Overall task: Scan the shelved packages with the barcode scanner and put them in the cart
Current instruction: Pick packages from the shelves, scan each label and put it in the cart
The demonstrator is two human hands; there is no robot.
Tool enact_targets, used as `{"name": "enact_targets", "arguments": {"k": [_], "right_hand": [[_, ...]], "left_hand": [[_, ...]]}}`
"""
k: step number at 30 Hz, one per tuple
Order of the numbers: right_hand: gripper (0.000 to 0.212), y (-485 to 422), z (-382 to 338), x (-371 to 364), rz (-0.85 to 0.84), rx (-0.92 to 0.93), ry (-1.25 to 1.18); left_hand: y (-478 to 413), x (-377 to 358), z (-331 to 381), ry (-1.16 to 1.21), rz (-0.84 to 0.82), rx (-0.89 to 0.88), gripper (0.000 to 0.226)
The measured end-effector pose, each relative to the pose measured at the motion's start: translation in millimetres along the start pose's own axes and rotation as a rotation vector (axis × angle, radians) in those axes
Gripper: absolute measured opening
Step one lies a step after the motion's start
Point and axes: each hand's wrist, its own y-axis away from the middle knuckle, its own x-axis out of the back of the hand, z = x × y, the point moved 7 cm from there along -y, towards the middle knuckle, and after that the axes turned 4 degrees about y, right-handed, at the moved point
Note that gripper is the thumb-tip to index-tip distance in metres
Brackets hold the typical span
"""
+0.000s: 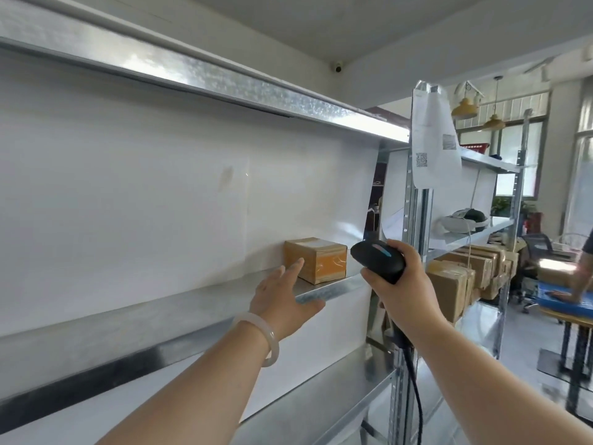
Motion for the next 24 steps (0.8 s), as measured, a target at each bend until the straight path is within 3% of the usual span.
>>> {"name": "enact_targets", "arguments": {"k": [12,24], "right_hand": [[0.059,-149,73,-49,-0.103,-0.035,-0.083],[0.059,-181,102,-113,-0.211,-0.185,-0.342]], "left_hand": [[-116,-41,-9,0.134,0.194,0.209,0.076],[-154,-59,-29,0.186,0.227,0.229,0.073]]}}
